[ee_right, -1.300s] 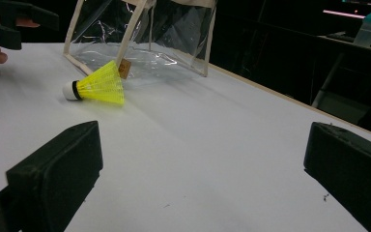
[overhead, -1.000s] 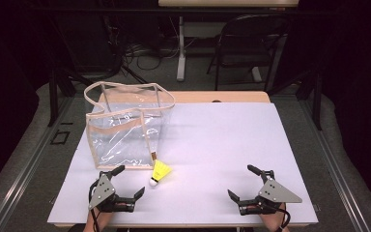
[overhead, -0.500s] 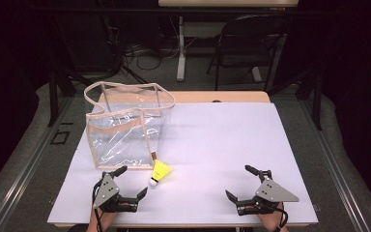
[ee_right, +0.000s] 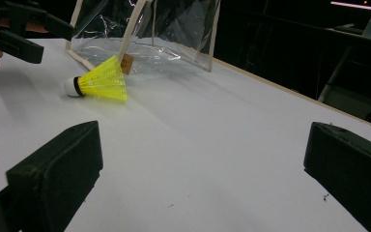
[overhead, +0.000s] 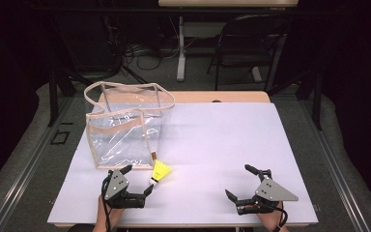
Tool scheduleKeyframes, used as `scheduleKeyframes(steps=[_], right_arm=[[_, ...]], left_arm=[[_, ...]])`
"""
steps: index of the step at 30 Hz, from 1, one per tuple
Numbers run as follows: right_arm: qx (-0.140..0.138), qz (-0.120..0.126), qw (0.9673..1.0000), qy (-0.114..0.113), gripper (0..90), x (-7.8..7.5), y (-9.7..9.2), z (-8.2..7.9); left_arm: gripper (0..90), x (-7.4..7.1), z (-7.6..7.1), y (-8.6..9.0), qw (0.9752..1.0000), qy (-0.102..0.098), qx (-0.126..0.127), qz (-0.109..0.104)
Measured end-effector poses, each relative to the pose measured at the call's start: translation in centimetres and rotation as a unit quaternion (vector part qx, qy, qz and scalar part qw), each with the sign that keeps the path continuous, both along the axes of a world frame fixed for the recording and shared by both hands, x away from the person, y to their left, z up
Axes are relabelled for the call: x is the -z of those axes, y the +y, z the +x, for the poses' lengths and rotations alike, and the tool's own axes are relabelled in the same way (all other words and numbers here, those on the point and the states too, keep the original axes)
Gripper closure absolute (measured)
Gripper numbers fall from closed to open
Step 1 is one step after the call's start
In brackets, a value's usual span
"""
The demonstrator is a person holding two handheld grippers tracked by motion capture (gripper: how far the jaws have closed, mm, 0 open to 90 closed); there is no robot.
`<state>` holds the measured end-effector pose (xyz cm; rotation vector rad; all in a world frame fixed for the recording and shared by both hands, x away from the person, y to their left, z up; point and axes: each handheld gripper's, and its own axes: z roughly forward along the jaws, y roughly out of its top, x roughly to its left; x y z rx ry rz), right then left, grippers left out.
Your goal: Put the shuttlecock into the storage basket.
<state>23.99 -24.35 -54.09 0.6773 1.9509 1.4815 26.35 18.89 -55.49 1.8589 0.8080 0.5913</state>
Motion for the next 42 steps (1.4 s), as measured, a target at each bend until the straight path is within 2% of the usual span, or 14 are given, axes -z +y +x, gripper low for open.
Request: scheduleKeyframes(steps=[3,4,8,16,22,27,34,42], right_arm=[[-0.001,0.001,1.0,0.002,0.0,0.0,0.0,0.0],[-0.001,0.001,1.0,0.001,0.0,0.0,0.0,0.1],[0.0,0.001,1.0,0.003,0.0,0.1,0.0,0.1],[0.0,-0.002,1.0,0.006,0.0,0.1,0.0,0.2],[-0.001,-0.002,1.0,0.008,0.0,0.1,0.0,0.2],[-0.002,-0.003,0.9999,0.009,0.0,0.1,0.0,0.2],[-0.002,-0.003,0.9999,0.01,0.0,0.1,0.0,0.2],[-0.003,-0.006,0.9999,0.01,0.0,0.2,0.1,0.2]], left_arm=[[0.0,-0.1,0.2,-0.3,0.9999,0.01,-0.004,0.002],[0.0,-0.1,0.4,-0.6,0.9997,0.02,-0.009,0.01],[0.0,-0.2,0.6,-1.0,0.9992,0.033,-0.011,0.018],[0.0,-0.3,0.9,-1.8,0.9984,0.04,-0.02,0.035],[0.0,-0.3,1.1,-2.2,0.9972,0.052,-0.027,0.047],[0.0,-0.2,1.5,-2.8,0.9944,0.079,-0.024,0.065],[0.0,-0.1,1.9,-3.5,0.9917,0.093,-0.028,0.084],[0.9,-0.1,2.2,-4.0,0.9902,0.101,-0.033,0.091]])
